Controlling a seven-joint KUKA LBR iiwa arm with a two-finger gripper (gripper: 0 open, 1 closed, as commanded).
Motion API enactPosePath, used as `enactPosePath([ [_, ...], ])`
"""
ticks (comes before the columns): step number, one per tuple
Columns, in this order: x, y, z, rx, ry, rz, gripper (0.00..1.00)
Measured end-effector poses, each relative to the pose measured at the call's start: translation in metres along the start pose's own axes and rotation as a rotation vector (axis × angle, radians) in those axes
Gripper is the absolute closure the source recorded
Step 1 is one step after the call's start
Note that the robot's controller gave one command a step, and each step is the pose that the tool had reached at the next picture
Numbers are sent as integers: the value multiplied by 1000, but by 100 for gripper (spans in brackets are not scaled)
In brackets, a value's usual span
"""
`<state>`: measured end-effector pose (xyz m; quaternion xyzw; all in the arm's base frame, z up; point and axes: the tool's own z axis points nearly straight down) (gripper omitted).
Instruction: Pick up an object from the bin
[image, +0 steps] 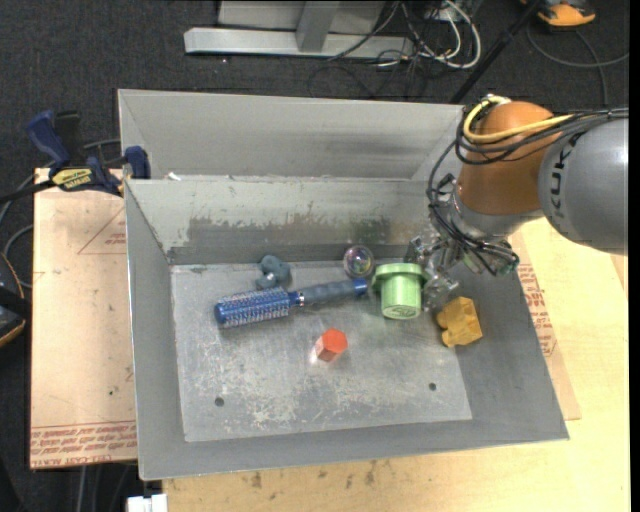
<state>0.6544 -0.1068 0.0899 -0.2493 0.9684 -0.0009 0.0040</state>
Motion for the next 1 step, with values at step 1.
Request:
enactPosePath([
  [1, -5, 7, -185, 3, -4, -56, 100],
])
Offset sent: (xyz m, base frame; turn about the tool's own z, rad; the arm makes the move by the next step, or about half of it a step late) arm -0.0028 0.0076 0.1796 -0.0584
